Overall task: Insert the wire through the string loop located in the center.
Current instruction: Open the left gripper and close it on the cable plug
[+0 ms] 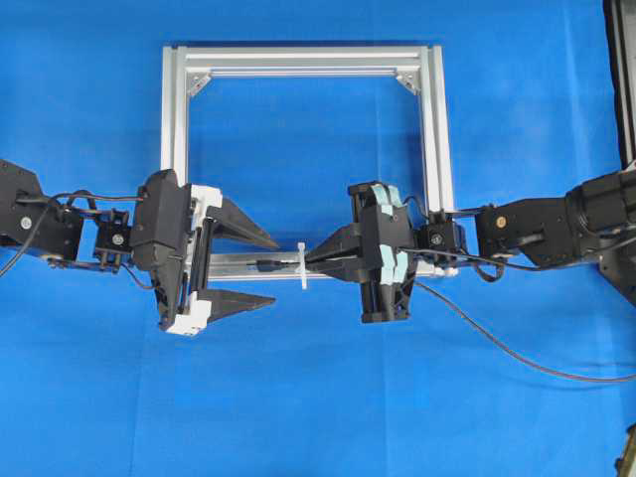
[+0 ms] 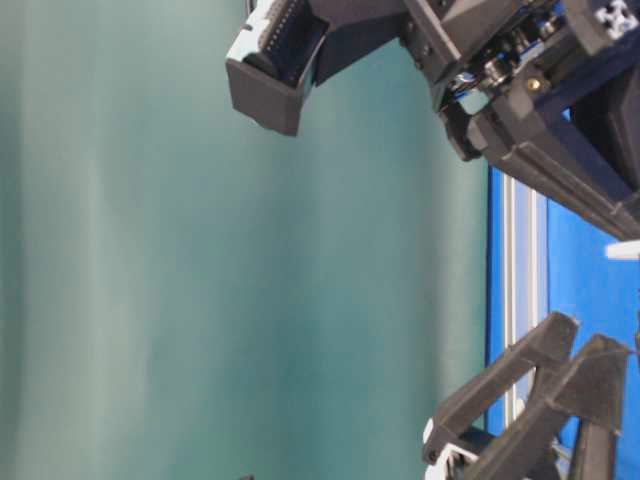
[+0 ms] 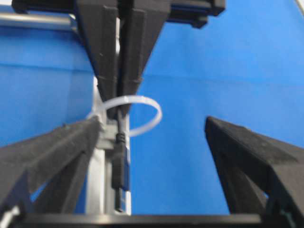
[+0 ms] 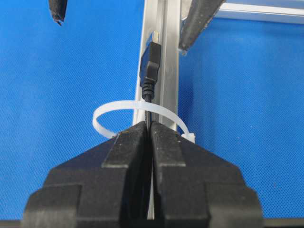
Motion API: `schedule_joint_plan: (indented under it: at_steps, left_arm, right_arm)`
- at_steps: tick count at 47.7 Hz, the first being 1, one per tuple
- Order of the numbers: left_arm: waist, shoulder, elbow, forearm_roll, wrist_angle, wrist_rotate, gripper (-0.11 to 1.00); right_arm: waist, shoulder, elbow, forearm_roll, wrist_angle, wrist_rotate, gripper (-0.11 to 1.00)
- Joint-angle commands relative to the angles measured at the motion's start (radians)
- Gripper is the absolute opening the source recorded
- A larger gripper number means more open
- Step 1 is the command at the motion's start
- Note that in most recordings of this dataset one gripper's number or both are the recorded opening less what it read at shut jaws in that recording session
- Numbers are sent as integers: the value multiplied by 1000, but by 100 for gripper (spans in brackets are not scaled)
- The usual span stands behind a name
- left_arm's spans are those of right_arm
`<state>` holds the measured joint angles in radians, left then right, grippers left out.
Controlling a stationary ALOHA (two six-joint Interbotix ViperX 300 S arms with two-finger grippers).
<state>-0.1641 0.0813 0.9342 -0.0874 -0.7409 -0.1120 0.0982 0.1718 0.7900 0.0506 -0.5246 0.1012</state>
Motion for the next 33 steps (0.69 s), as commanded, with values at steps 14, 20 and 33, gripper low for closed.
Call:
schedule_joint_plan:
  at_steps: [14, 20, 33]
  left_arm:
    - [-5, 14, -41, 3, 48, 0, 92]
    - [-5, 48, -63, 2, 80, 0, 92]
    - [3, 63, -75, 2, 103, 0, 92]
  right_arm:
    - [2, -14, -11, -3, -6, 2, -3]
    - [2, -14, -9, -3, -6, 0, -3]
    - [2, -14, -8, -3, -5, 0, -3]
